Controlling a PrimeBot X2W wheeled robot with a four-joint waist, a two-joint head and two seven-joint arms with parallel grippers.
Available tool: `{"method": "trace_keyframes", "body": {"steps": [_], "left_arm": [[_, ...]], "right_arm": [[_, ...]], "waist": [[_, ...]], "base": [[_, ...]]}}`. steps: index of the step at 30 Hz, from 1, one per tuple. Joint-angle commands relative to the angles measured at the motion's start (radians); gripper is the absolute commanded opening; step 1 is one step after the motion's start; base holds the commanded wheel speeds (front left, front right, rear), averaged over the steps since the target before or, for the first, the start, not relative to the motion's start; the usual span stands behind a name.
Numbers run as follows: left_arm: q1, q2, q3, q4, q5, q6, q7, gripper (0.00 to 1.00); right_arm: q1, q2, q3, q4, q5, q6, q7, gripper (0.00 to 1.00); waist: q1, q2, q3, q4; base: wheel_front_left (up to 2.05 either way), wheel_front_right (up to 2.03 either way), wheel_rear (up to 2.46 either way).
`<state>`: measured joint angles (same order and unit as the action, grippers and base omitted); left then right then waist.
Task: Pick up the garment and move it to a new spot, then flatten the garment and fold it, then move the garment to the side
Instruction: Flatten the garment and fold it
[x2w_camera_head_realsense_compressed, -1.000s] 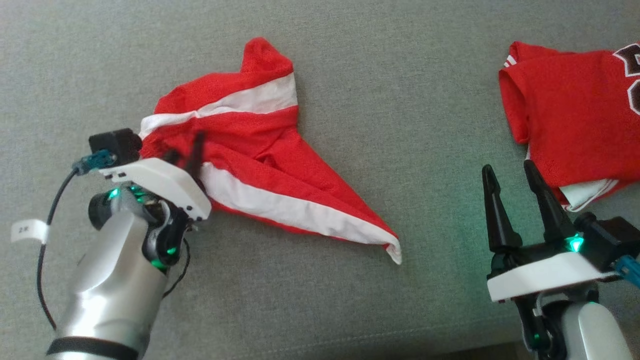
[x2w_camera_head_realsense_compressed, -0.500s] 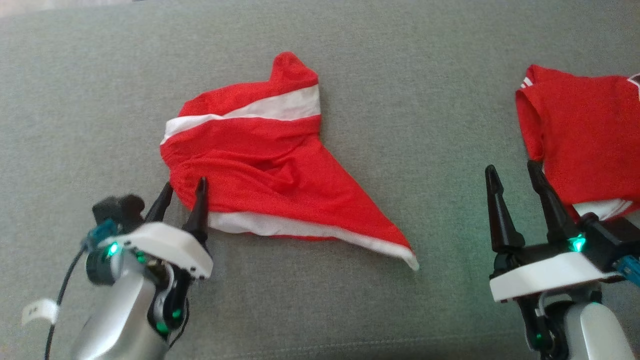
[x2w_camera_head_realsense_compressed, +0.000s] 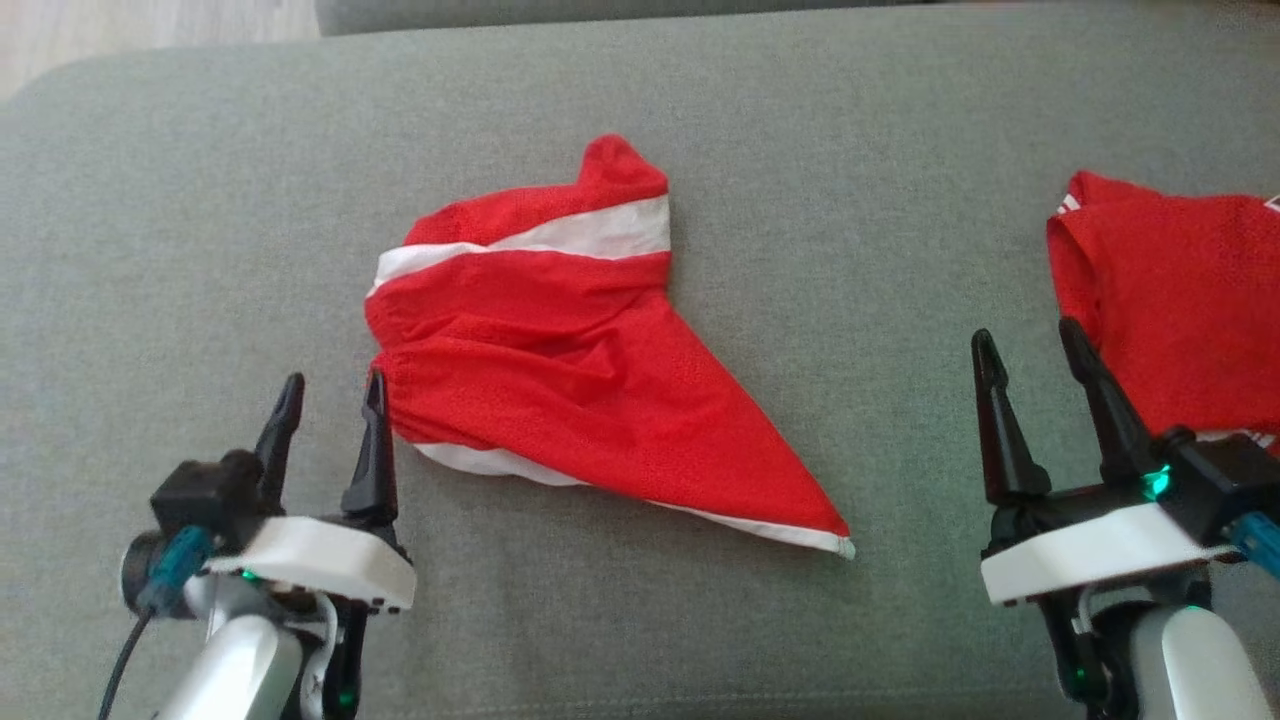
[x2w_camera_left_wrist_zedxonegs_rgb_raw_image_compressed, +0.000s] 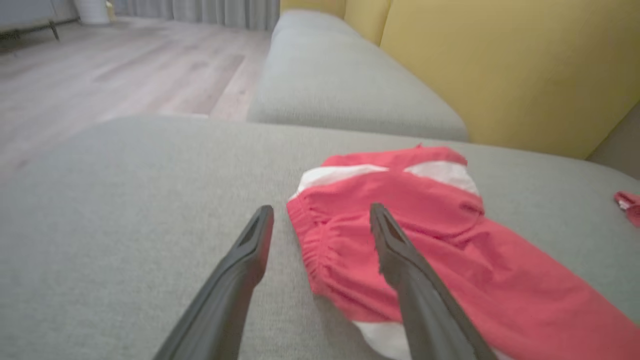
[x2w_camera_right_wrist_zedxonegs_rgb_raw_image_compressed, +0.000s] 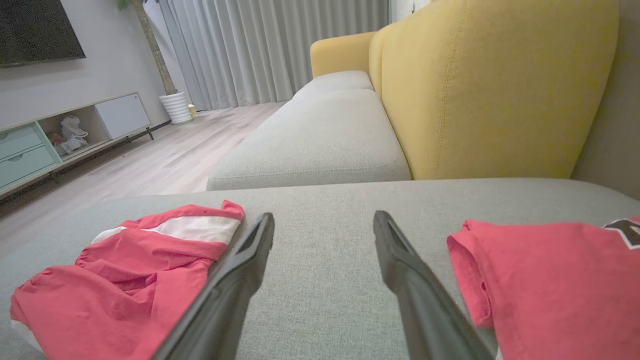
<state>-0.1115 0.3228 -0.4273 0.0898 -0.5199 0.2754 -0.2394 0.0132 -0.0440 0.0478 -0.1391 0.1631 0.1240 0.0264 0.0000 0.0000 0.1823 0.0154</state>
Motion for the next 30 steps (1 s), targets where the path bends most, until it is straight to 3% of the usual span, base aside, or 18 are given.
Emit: {"method": "trace_keyframes", "body": {"steps": [1,9,27,30], "left_arm": [[-0.012,0.031,0.053,-0.058,0.019,0.012,-0.012,1.00],[0.085,0.036,0.043,-0.198,0.092,0.042,-0.020,1.00],[0.109,0.042,0.050,-0.201,0.094,0.046,-0.021,1.00],[0.105,0.040,0.049,-0.201,0.090,0.045,-0.021,1.00]], "right_arm": [[-0.005,-0.006,0.019,-0.044,-0.007,0.007,-0.003,1.00],[0.047,-0.006,0.034,-0.069,-0.035,0.007,0.013,1.00],[0.078,-0.006,0.053,-0.103,-0.030,0.007,0.024,1.00],[0.074,-0.012,0.095,-0.093,-0.036,0.007,0.039,1.00]], "waist": [[0.0000,0.0000,-0.013,0.005],[0.0000,0.0000,-0.062,0.006],[0.0000,0.0000,-0.076,0.003],[0.0000,0.0000,-0.068,0.005]], "base": [[0.00,0.00,0.00],[0.00,0.00,0.00],[0.00,0.00,0.00],[0.00,0.00,0.00]]}}
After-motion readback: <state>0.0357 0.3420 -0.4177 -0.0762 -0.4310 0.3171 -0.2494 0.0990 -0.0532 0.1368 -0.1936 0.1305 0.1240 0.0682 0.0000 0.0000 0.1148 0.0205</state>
